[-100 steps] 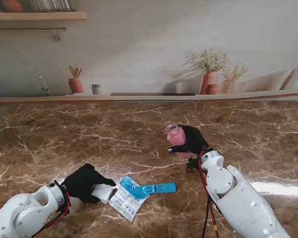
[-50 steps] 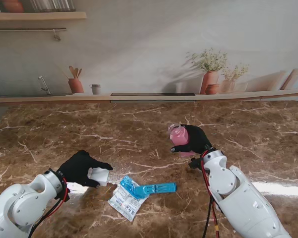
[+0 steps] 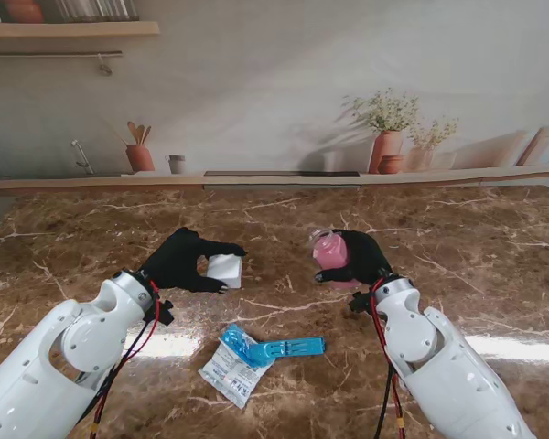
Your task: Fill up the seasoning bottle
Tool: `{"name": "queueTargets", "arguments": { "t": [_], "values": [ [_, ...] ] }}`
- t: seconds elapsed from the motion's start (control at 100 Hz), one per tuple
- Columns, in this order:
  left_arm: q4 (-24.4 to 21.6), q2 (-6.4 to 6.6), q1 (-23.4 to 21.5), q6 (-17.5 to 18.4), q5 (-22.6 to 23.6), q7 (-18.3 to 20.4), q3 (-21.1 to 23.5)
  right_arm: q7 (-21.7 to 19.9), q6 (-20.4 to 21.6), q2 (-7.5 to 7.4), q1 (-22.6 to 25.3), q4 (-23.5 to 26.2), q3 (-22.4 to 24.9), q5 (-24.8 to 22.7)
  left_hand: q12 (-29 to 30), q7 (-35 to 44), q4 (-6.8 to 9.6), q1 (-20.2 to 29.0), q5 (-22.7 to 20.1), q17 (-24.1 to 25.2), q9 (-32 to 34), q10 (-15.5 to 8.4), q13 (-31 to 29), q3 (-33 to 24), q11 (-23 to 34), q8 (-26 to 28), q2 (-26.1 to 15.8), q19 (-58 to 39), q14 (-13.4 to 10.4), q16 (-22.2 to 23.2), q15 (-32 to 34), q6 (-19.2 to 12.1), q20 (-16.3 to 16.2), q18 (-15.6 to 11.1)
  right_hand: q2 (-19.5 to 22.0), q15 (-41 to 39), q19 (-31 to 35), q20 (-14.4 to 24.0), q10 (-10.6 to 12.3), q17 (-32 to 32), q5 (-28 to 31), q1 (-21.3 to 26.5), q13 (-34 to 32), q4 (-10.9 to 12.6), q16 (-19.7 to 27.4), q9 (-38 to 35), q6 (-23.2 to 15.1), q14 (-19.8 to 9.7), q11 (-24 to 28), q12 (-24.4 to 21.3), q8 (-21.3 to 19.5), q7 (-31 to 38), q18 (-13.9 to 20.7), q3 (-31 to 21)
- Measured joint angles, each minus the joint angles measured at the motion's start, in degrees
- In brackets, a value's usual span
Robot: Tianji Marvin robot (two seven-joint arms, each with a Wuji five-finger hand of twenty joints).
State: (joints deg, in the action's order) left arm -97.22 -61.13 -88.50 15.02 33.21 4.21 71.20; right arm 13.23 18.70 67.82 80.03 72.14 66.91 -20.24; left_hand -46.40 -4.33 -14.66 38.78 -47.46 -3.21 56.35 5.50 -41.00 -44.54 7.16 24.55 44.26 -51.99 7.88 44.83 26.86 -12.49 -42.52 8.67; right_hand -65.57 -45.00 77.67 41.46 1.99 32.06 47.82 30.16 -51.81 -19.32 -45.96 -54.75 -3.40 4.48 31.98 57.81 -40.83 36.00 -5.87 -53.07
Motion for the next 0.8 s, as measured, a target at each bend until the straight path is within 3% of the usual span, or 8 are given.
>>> {"name": "queueTargets", "arguments": {
  "t": [0.11,0.18,0.38,0.8],
  "values": [
    [0.0,-0.66,3.0,-2.5,-3.6,-0.6,-3.4,0.1,0.0,0.00,0.4,0.6,0.0,-0.1,0.0,0.0,0.00,0.0,-0.1,-0.2,0.1,0.1,0.0,0.0,0.0,0.0,0.0,0.0,0.0,0.0,0.0,0.0,0.0,0.1,0.0,0.0,0.0,0.1,0.0,0.0,0.0,0.0,0.0,0.0,0.0,0.0,0.0,0.0,0.0,0.0,0.2,0.0,0.0,0.1],
    [0.0,-1.07,4.8,-3.4,-4.0,-0.9,-5.1,0.1,0.0,0.00,0.6,0.9,0.0,-0.1,0.0,0.0,0.00,0.0,-0.2,-0.5,1.0,1.4,0.0,0.0,-0.1,0.0,0.0,-0.1,0.0,0.0,0.0,0.0,-0.1,0.3,0.0,-0.2,0.0,0.6,0.0,0.0,0.1,0.0,0.0,0.0,0.0,0.0,0.0,0.0,0.0,0.0,0.2,0.0,0.0,0.1],
    [0.8,-2.33,9.8,-5.7,-7.3,-3.9,-10.3,-0.3,0.1,-0.13,0.8,1.3,-0.4,0.1,0.0,0.0,0.00,0.0,-0.2,-0.5,1.1,1.4,-0.1,0.0,-0.1,0.0,0.0,-0.1,0.0,0.1,0.6,0.0,-0.1,0.5,0.0,-0.4,0.0,0.7,0.0,0.0,0.4,0.0,0.0,0.0,0.0,0.0,0.0,0.0,0.2,0.0,0.4,0.0,0.0,0.2],
    [6.2,-5.50,17.9,-7.4,-10.9,-8.3,-18.5,-0.9,1.2,-0.30,2.4,4.6,-0.2,0.6,0.0,0.0,0.00,0.0,-0.2,-0.5,1.1,1.4,-0.1,0.0,-0.1,0.0,0.0,-0.2,0.1,0.2,0.6,0.0,-0.1,0.6,0.0,-0.7,0.0,0.8,0.0,0.4,0.5,0.0,0.0,0.0,0.0,-0.1,0.2,0.0,0.5,0.0,0.4,0.0,0.0,0.2]
  ]
}}
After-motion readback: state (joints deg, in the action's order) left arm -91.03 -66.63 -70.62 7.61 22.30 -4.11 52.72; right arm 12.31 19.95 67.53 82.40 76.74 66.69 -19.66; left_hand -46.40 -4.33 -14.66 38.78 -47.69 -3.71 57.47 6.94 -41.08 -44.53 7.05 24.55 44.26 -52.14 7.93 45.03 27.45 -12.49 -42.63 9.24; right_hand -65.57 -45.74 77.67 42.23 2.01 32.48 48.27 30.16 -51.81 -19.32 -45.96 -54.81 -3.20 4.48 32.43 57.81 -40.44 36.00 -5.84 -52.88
